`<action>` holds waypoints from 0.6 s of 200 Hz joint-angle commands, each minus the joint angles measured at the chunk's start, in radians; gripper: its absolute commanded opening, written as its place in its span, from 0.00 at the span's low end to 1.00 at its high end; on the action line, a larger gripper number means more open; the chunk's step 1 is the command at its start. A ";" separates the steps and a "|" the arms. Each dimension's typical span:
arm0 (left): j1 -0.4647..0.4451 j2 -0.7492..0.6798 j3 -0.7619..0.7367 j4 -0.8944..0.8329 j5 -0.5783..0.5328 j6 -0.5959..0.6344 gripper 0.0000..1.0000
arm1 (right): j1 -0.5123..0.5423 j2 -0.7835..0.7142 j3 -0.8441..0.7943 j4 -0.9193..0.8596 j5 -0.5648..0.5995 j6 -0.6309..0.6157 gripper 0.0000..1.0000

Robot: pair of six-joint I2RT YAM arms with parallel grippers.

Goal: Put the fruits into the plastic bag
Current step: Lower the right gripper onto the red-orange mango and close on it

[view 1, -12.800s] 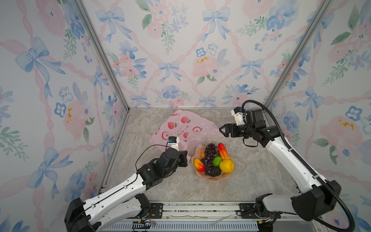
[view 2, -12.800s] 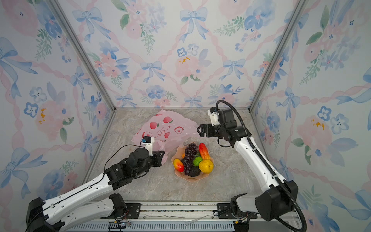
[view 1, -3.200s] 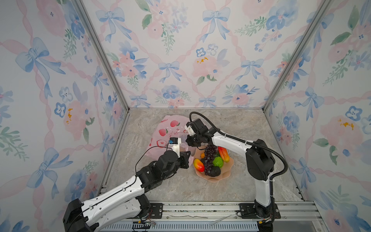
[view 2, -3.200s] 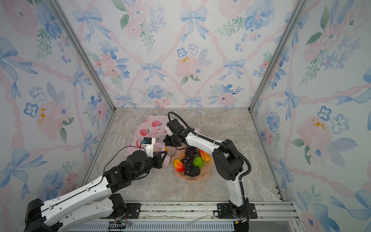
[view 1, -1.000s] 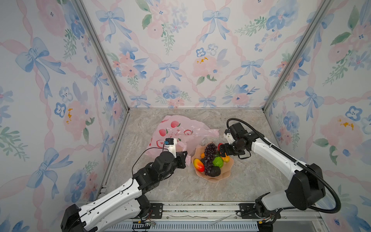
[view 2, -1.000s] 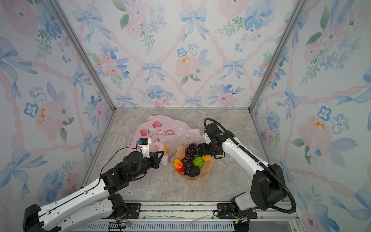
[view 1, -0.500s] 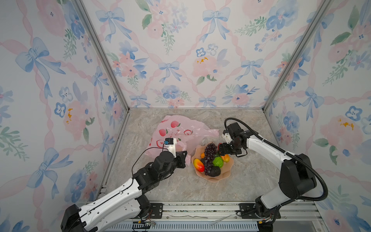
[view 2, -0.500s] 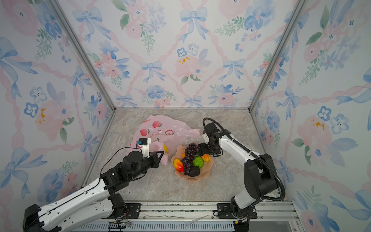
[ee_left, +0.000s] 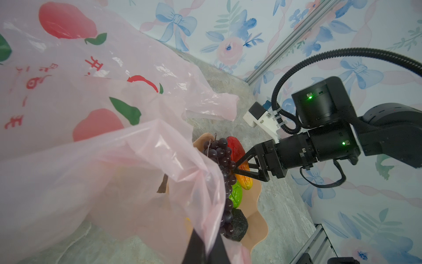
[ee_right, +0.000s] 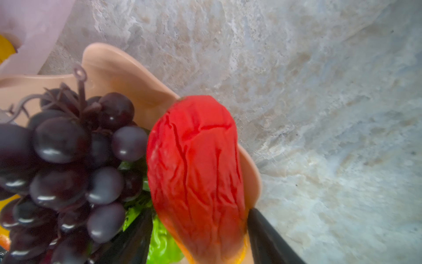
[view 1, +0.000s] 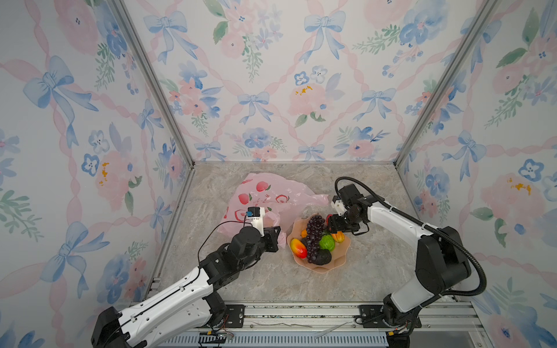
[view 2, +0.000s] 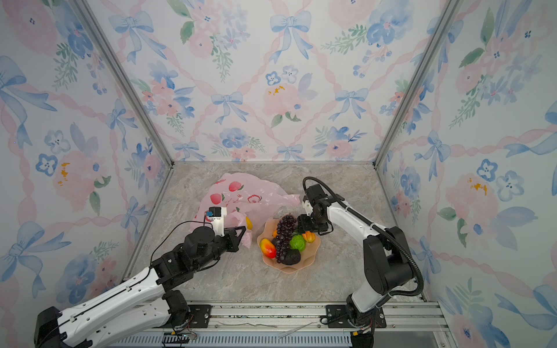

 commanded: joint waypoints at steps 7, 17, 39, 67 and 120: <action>0.009 -0.009 -0.012 0.010 0.012 -0.004 0.00 | -0.005 0.010 -0.005 -0.006 -0.013 -0.003 0.62; 0.010 -0.009 -0.012 0.009 0.012 -0.006 0.00 | -0.005 0.008 -0.006 -0.008 -0.013 -0.004 0.59; 0.009 -0.012 -0.013 0.011 0.011 -0.006 0.00 | -0.005 0.005 -0.005 -0.011 -0.014 -0.004 0.53; 0.009 -0.017 -0.017 0.009 0.011 -0.006 0.00 | -0.006 -0.003 -0.001 -0.017 -0.013 -0.001 0.48; 0.009 -0.023 -0.021 0.011 0.010 -0.009 0.00 | -0.006 -0.035 -0.005 -0.027 0.003 0.000 0.43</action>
